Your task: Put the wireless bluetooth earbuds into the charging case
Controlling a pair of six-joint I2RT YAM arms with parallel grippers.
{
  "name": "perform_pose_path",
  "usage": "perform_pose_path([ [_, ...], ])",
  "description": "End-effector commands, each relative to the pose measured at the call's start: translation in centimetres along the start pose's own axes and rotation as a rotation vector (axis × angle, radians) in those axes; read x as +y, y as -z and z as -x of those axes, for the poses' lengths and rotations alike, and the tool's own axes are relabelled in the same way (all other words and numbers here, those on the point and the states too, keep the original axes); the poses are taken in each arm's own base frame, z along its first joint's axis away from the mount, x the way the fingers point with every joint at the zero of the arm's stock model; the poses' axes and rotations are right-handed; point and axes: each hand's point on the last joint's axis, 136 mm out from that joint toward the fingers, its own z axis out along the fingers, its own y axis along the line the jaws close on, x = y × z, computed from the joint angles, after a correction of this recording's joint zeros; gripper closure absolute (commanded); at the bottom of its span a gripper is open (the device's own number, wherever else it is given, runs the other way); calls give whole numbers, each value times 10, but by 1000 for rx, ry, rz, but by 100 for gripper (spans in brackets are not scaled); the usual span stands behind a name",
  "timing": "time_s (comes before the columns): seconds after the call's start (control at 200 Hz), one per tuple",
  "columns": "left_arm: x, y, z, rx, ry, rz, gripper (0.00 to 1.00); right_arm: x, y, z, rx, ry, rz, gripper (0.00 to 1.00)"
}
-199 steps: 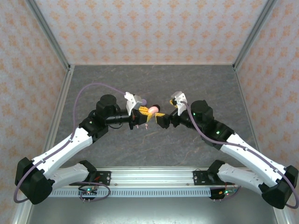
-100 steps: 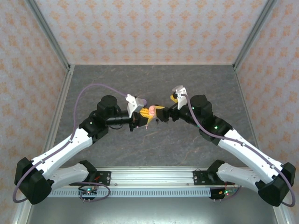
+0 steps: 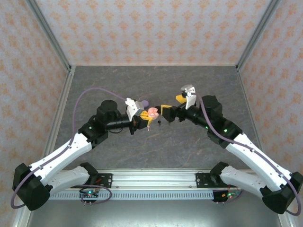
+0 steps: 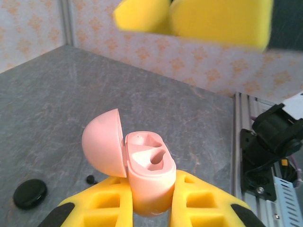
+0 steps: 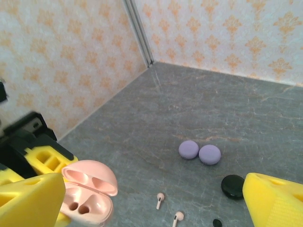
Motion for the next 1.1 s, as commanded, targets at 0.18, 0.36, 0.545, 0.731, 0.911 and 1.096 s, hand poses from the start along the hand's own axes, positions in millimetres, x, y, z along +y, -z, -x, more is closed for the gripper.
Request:
perform_pose_path([
  [0.18,2,37,-6,4,-12,143,96,-34,-30,-56,269,-283,-124,26],
  [0.36,-23,63,-1,-28,-25,96,95,-28,-76,-98,456,-355,-112,42],
  [0.545,-51,88,20,-157,-79,16,95,-16,-124,-131,577,-375,-111,51],
  [0.731,-63,102,34,-229,-123,-7,96,2,-166,-175,717,-335,-112,58],
  [0.911,-62,101,37,-226,-127,-1,97,3,-194,-211,824,-265,-189,61],
  [1.096,-60,98,36,-210,-121,2,97,-6,-203,-232,888,-230,-251,65],
])
